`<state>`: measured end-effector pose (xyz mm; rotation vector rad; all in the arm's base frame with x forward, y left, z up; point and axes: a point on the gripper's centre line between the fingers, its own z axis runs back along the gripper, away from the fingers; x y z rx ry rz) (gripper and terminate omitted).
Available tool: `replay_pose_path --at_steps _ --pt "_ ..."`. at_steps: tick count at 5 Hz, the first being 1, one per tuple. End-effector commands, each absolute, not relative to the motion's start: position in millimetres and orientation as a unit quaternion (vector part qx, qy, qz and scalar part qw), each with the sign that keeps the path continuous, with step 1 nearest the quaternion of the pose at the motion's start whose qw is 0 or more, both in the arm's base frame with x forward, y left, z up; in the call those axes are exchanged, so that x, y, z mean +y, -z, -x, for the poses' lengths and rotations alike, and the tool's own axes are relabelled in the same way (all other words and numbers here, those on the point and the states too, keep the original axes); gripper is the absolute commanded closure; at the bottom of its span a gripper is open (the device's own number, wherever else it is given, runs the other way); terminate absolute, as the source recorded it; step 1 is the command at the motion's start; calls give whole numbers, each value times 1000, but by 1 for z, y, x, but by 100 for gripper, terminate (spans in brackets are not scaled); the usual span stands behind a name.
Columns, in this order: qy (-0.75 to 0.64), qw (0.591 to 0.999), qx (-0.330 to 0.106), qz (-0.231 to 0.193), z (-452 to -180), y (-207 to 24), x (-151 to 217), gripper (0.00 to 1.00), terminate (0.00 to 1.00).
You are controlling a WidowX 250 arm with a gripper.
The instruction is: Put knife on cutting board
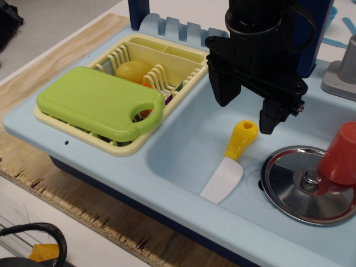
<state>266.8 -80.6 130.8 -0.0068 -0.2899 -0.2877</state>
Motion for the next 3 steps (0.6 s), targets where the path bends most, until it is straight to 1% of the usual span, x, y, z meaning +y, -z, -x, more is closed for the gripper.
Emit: replay_pose_path --at_steps 1,3 --pt "143 979 -144 3 -267 -131 -81 0 0" --pt "89 987 -133 0 -282 -110 -81 0 0"
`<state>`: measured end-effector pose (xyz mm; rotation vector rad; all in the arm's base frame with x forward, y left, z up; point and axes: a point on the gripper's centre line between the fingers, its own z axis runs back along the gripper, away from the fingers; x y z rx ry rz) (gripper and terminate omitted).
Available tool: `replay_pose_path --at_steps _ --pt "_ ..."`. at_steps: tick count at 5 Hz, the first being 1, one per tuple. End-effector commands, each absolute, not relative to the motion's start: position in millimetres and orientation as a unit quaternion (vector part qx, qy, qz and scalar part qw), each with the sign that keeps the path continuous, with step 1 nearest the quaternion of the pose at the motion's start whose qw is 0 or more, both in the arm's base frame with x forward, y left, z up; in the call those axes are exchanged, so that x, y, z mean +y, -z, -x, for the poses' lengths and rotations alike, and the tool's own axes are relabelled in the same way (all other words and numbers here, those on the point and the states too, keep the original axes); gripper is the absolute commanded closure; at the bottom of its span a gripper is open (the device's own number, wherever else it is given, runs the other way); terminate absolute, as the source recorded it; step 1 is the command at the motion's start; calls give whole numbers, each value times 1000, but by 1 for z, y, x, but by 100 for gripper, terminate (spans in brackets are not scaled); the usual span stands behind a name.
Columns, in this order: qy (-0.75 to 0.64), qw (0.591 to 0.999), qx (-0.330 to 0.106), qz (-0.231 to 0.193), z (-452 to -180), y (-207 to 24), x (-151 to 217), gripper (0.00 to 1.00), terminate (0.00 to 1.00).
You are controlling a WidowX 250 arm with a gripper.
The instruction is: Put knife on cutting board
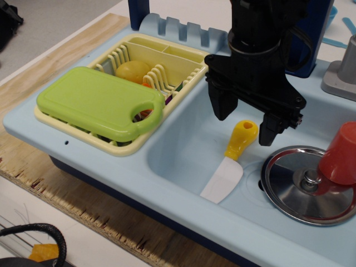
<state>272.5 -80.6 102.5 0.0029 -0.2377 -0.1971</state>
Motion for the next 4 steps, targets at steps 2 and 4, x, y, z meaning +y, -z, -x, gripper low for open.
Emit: replay_pose_path --at_steps 2,4 --pt "95 989 -116 -7 -294 -97 -78 0 0" --pt "95 991 -90 14 -296 -76 -69 0 0"
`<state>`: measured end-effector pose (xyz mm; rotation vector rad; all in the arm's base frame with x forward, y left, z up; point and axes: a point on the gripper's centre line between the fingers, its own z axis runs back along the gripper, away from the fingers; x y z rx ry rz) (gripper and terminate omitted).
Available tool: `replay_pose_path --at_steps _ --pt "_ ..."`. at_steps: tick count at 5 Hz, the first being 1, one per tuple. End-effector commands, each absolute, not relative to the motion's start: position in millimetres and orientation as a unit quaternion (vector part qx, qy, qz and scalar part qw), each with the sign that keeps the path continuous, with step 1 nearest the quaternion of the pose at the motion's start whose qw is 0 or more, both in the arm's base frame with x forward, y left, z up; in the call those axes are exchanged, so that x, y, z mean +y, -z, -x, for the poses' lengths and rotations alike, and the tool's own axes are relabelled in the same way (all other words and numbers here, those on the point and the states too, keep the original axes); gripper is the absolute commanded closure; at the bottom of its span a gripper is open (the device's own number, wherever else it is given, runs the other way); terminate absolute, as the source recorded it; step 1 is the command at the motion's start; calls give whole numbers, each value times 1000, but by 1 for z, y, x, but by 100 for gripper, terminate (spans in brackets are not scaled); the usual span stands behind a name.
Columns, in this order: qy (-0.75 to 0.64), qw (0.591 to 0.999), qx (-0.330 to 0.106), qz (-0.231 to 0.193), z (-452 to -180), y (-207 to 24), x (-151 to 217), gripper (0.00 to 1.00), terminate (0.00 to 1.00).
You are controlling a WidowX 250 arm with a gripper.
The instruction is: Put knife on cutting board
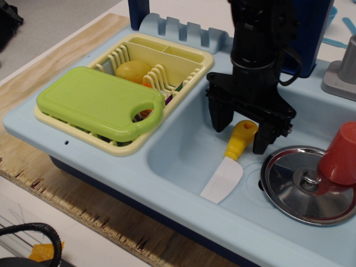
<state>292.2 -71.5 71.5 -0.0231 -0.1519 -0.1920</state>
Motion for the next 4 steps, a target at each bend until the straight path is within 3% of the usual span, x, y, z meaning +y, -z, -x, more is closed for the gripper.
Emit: replay_pose_path --at_steps 1,2,4 --pt "96 989 -108 17 -297 -62 -69 100 0" --pt "102 990 -97 26 -301 -62 -71 100 0" --pt "161 983 -93 -8 -310 -103 -82 100 0"
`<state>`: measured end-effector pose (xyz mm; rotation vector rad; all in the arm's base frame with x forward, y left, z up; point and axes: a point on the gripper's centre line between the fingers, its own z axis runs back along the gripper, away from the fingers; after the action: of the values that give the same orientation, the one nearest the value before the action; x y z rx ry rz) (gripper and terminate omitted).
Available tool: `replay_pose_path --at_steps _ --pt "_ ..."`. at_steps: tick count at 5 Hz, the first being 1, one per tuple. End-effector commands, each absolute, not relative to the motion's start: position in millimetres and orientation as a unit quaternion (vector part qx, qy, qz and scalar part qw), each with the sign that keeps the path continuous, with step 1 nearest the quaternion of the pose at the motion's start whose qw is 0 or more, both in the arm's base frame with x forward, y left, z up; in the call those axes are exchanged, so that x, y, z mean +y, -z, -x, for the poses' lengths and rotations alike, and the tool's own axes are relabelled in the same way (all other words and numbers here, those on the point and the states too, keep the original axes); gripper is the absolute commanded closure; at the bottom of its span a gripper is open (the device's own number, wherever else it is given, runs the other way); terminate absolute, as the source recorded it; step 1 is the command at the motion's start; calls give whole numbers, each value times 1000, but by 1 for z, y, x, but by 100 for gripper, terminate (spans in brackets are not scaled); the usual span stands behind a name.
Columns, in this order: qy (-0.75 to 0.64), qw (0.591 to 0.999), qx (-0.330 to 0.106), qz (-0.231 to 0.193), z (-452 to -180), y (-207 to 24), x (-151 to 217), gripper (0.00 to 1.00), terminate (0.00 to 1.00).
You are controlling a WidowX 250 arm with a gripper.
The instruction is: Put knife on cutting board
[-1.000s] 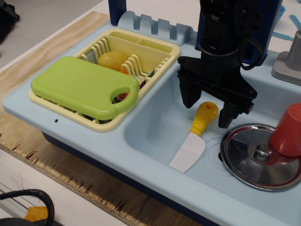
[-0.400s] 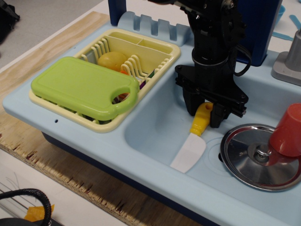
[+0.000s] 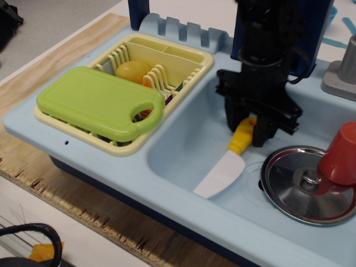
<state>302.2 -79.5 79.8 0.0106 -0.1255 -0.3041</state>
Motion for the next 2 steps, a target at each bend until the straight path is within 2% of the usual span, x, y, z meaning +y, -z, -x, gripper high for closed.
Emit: replay_pose_path --at_steps 1,2 --pt "189 978 -85 -9 -312 -120 -80 100 0" --pt "225 971 -74 -15 -307 -142 -74 100 0"
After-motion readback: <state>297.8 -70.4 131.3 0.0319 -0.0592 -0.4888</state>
